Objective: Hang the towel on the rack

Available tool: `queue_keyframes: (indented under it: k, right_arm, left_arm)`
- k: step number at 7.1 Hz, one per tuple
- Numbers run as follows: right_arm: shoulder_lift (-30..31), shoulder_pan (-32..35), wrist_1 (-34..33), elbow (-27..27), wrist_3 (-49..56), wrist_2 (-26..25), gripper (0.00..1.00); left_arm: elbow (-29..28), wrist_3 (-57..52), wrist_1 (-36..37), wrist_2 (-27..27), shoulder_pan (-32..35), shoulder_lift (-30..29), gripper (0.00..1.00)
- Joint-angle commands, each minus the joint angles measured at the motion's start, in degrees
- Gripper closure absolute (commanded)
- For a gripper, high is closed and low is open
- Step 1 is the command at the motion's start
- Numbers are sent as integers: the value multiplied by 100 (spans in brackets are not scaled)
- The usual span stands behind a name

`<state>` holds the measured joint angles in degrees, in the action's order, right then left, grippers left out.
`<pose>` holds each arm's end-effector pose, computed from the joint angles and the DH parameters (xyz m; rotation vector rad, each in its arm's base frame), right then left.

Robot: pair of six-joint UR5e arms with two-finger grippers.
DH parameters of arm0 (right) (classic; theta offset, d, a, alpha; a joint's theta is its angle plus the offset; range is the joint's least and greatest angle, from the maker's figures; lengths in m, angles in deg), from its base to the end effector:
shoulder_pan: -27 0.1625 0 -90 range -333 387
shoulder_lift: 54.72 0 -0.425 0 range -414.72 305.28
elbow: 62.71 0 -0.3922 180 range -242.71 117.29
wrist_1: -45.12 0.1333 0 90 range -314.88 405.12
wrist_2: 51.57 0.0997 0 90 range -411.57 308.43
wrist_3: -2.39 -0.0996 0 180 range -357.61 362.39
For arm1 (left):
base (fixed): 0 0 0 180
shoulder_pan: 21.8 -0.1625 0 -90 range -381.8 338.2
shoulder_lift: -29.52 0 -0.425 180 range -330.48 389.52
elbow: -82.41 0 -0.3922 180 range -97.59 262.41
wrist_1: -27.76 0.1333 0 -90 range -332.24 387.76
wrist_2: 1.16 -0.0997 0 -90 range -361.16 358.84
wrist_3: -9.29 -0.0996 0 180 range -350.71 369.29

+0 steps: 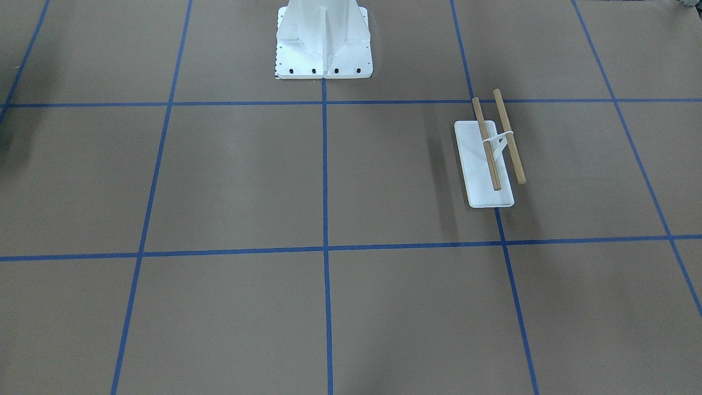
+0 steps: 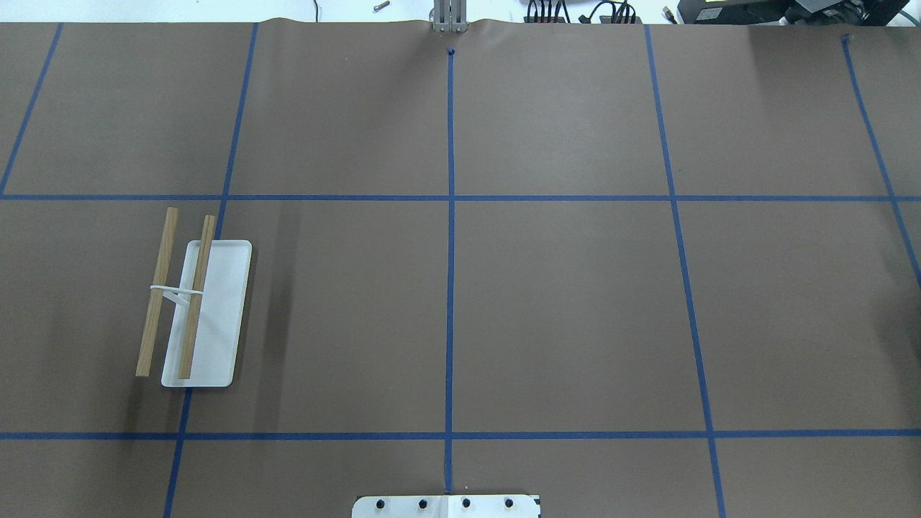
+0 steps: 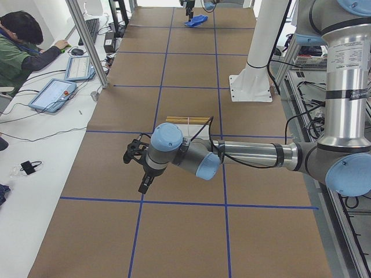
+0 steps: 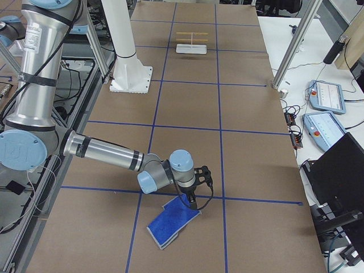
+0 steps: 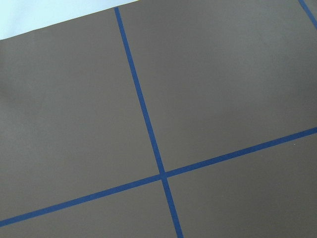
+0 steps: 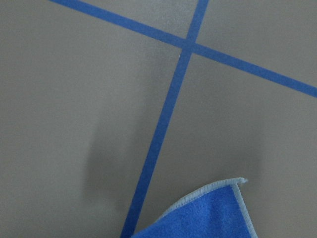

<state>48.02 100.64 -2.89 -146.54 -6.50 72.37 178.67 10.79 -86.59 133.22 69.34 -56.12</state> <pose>-0.0385 -0.4071 0.7411 0.2543 -0.6569 -0.2442 -0.0732 -0.4792 0.5930 0.4322 0.7616 0.1343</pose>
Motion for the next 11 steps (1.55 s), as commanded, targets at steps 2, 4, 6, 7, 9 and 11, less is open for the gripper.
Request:
queue_keyframes:
  k: [2, 4, 6, 7, 9, 11]
  right_arm:
    - [123, -428, 185, 33, 141, -141, 0]
    - [124, -596, 230, 68, 141, -492, 11]
    - [124, -719, 230, 86, 394, -676, 49]
    - [124, -720, 230, 86, 422, -678, 60]
    - [124, -729, 230, 86, 431, -687, 86]
    - [124, -720, 230, 69, 431, -687, 100]
  left_arm:
    - [-2, 9, -78, 1, 0, 74, 1]
    - [-11, 18, -78, -8, 0, 74, 1]
    - [-11, 18, -78, -8, 0, 83, 1]
    - [-11, 18, -78, -8, 0, 83, 1]
    - [-37, 18, -78, -8, 0, 83, 1]
    - [-46, 18, -78, 1, 0, 83, 1]
